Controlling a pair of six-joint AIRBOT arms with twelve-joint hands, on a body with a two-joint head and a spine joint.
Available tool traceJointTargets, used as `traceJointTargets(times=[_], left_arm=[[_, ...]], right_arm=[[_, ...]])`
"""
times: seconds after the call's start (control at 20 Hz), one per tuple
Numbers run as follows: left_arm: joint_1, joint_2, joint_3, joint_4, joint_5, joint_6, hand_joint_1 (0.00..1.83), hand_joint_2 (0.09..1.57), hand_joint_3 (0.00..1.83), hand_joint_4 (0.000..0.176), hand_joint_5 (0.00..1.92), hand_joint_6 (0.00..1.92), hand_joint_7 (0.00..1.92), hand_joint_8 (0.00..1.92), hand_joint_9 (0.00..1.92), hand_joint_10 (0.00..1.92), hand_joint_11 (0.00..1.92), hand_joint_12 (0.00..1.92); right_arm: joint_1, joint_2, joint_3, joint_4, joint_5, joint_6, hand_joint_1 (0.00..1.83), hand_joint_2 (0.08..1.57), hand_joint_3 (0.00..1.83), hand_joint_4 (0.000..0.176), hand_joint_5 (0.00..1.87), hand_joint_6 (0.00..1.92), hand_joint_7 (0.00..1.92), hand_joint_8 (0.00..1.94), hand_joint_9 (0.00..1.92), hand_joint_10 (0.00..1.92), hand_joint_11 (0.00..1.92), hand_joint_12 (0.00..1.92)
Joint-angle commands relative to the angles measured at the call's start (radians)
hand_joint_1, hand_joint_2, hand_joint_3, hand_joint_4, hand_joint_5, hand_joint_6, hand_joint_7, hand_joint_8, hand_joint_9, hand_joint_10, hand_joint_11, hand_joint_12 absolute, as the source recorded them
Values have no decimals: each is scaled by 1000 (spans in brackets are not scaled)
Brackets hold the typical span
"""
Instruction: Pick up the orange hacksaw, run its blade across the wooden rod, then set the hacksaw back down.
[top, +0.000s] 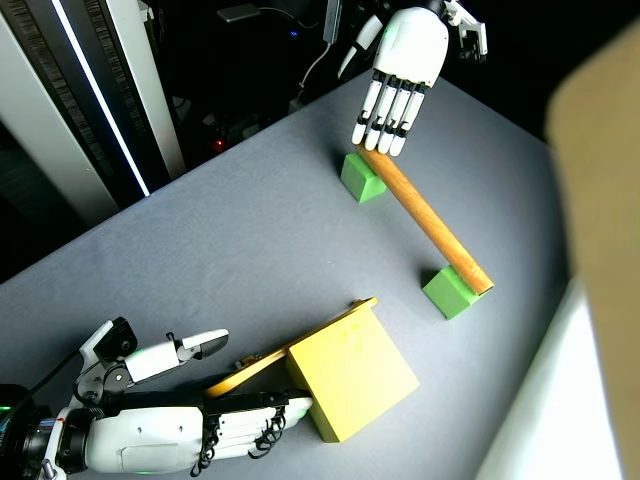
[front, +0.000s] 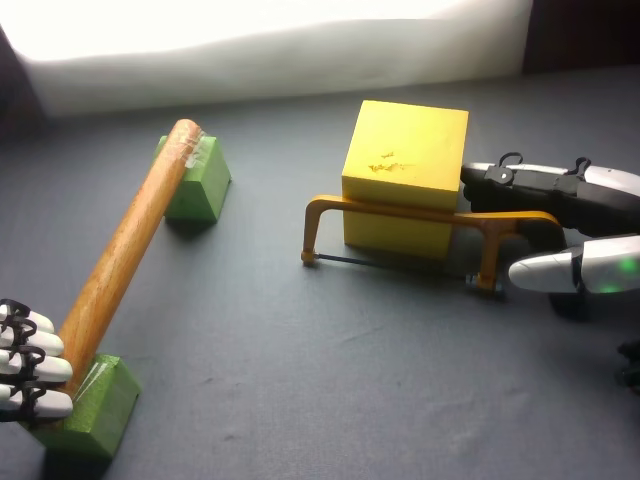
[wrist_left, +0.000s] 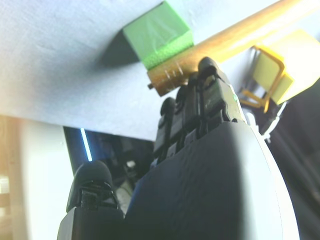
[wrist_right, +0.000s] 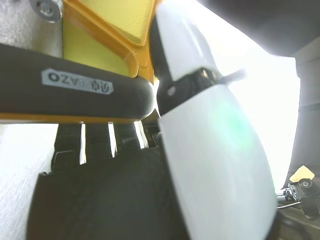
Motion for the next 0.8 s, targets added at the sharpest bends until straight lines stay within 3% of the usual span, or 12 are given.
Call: traceJointTargets(times=[0.0, 0.05, 0.1, 0.15, 0.25, 0.3, 0.4, 0.6, 0.65, 0.75], left_arm=[[-1, 2, -4, -25, -39, 0, 48, 1212, 0, 0, 60, 3, 65, 4, 75, 3, 0, 170], [-1, 2, -5, -25, -39, 0, 48, 1212, 0, 0, 60, 3, 65, 4, 75, 3, 0, 170], [-1, 2, -6, -25, -39, 0, 30, 1216, 2, 0, 53, 1, 60, 1, 71, 1, 0, 171], [-1, 2, -7, -25, -39, 0, 35, 1220, 1, 0, 53, 1, 58, 0, 73, 1, 0, 196], [1, 2, -9, -50, -33, 0, 55, 1213, 0, 0, 66, 2, 72, 2, 88, 3, 0, 258], [2, 2, -10, -61, -21, 1, 58, 1214, 0, 0, 75, 5, 79, 4, 93, 4, 0, 266], [2, 2, -10, -63, -17, 4, 35, 1213, 0, 0, 68, 0, 76, 1, 91, 1, 0, 268], [2, 1, -13, -63, -17, 7, 59, 1211, 0, 0, 69, 3, 71, 1, 84, 0, 0, 243], [2, 1, -13, -63, -17, 7, 64, 1213, 0, 0, 73, 3, 72, 1, 87, 1, 0, 249], [2, 1, -10, -63, -17, 8, 58, 1211, 0, 0, 59, 1, 67, 1, 81, 0, 0, 210]], right_arm=[[0, 7, -2, 39, 106, 5, 1294, 1197, 5, 0, 372, 21, 449, 22, 525, 57, 125, 1229], [-1, 8, -2, 39, 106, 2, 1294, 1197, 5, 0, 372, 21, 449, 22, 525, 57, 125, 1229], [-1, 9, -2, 39, 106, 0, 1346, 1192, 1, 0, 630, 57, 718, 57, 787, 133, 354, 1261], [-1, 10, -2, 39, 105, -2, 1475, 1178, 2, 0, 693, 1120, 827, 1076, 870, 1192, 660, 1751], [-2, 10, -4, 39, 104, -7, 1487, 1144, 0, 0, 792, 964, 894, 1030, 945, 1191, 759, 1728], [-3, 11, -7, 39, 103, -8, 1396, 1148, 2, 0, 779, 1043, 910, 1055, 947, 1299, 864, 1526], [-3, 11, -10, 39, 102, -14, 1376, 1143, 0, 0, 790, 1062, 926, 1033, 967, 1290, 917, 1408], [-1, 14, -12, 40, 109, -31, 1374, 1140, 0, 0, 822, 1043, 912, 1061, 958, 1290, 881, 1398], [2, 18, -16, 50, 124, -64, 1465, 1127, 2, 0, 827, 961, 926, 981, 975, 1156, 814, 1627], [3, 43, -63, 145, 161, -179, 1487, 1124, 2, 0, 830, 934, 925, 971, 982, 1123, 796, 1680]])
